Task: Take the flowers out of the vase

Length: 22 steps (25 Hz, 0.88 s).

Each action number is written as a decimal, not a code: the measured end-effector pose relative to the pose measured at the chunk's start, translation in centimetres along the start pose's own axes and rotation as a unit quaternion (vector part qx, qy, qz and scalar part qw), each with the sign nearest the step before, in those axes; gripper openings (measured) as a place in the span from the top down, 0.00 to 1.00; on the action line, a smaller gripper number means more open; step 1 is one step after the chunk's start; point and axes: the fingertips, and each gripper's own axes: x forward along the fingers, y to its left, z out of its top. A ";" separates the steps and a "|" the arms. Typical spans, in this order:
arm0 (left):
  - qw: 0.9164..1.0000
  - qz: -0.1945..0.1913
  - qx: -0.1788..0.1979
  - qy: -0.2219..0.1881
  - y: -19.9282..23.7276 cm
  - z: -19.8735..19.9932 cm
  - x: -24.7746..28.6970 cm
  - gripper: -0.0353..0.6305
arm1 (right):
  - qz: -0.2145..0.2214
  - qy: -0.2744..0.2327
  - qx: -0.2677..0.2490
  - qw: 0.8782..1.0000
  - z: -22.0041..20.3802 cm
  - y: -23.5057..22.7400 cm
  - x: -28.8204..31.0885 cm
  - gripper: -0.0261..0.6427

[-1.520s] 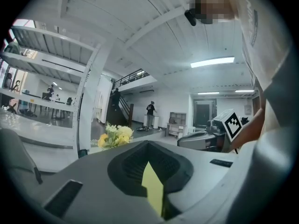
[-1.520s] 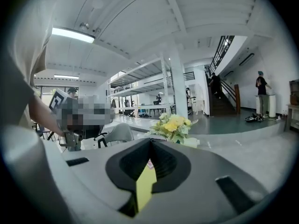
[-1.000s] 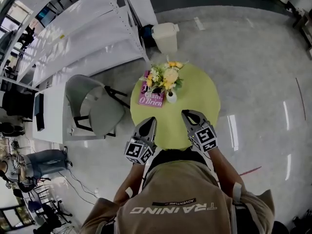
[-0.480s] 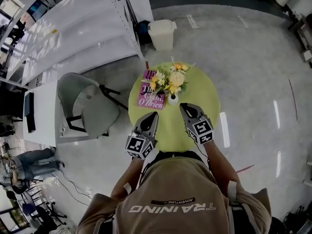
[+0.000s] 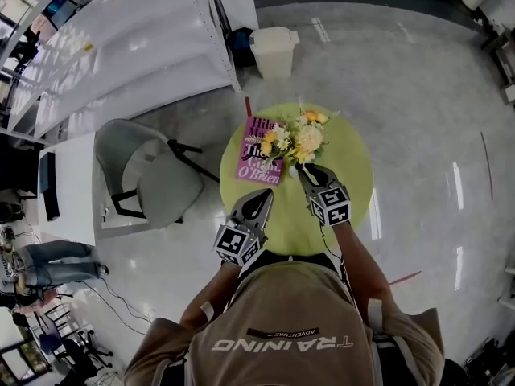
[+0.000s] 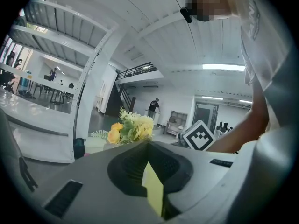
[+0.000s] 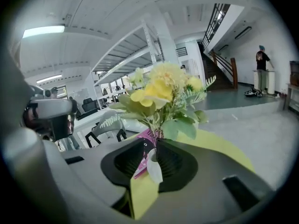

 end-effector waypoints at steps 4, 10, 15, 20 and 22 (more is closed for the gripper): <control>1.000 -0.012 0.000 0.009 0.3 -0.4 0.7 0.94 | -0.005 0.016 0.010 1.000 -0.5 -1.2 2.0 0.73; 1.000 -0.014 -0.006 0.014 1.3 -1.3 0.8 0.94 | -0.015 0.030 0.009 0.999 -0.9 -2.2 4.2 0.73; 1.000 -0.007 -0.013 0.018 2.0 -1.6 0.5 0.94 | -0.018 0.036 -0.007 0.999 -0.9 -2.4 5.4 0.76; 1.000 -0.002 -0.016 0.019 2.6 -2.3 -0.1 0.94 | -0.022 0.034 -0.020 0.999 -1.0 -1.9 5.7 0.81; 1.000 -0.001 -0.017 0.020 2.6 -2.3 -0.1 0.94 | -0.021 0.030 -0.026 0.999 -0.7 -1.8 5.5 0.82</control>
